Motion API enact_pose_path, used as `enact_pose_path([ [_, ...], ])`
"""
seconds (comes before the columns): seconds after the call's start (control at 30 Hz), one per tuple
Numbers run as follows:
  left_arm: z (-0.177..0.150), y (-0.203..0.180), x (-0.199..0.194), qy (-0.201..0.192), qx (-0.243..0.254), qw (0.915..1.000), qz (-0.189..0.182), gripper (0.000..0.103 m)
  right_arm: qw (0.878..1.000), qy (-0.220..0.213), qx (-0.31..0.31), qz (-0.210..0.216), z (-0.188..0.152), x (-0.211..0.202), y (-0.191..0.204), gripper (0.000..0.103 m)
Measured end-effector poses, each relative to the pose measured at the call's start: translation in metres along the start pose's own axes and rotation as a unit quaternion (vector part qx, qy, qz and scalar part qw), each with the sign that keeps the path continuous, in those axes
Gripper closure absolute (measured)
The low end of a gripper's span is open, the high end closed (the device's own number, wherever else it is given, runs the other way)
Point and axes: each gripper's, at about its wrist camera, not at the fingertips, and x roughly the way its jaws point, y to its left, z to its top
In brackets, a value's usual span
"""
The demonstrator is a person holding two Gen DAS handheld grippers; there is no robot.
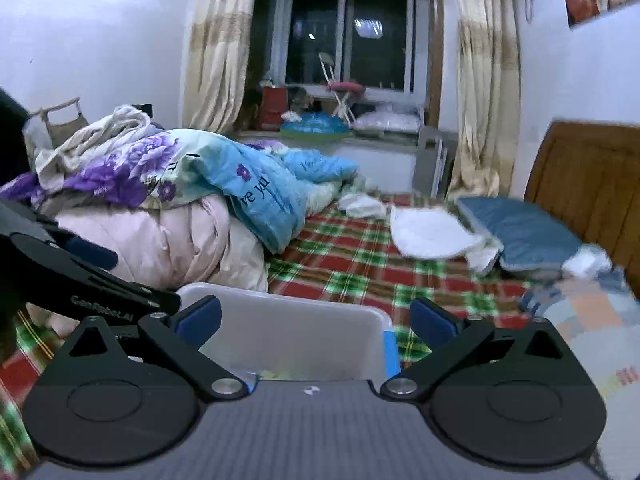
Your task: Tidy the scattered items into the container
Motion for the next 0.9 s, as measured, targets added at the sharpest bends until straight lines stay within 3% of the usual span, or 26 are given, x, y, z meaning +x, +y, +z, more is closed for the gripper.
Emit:
enact_pose_path([
  [0.13, 0.011, -0.001, 0.006, 0.03, -0.019, 0.9993, -0.013, 0.02, 0.999, 0.038, -0.01, -0.015, 0.013, 0.012, -0.001, 0.0],
  [0.37, 0.016, 0.004, 0.022, 0.058, -0.005, 0.9979, 0.03, 0.02, 0.996, 0.083, -0.026, -0.027, 0.018, 0.032, 0.002, 0.0],
  [0.73, 0.012, 0.017, 0.043, 0.106, -0.006, 0.9936, 0.039, 0.02, 0.994, 0.089, -0.047, -0.033, 0.015, 0.038, 0.011, 0.0],
  [0.83, 0.012, 0.017, 0.03, 0.067, 0.001, 0.9963, 0.053, 0.022, 0.995, 0.081, -0.05, -0.034, 0.013, 0.035, 0.012, 0.0],
  [0.9, 0.013, 0.016, 0.009, 0.019, 0.005, 0.9984, 0.053, 0.022, 0.995, 0.077, -0.048, -0.031, 0.012, 0.034, 0.011, 0.0],
])
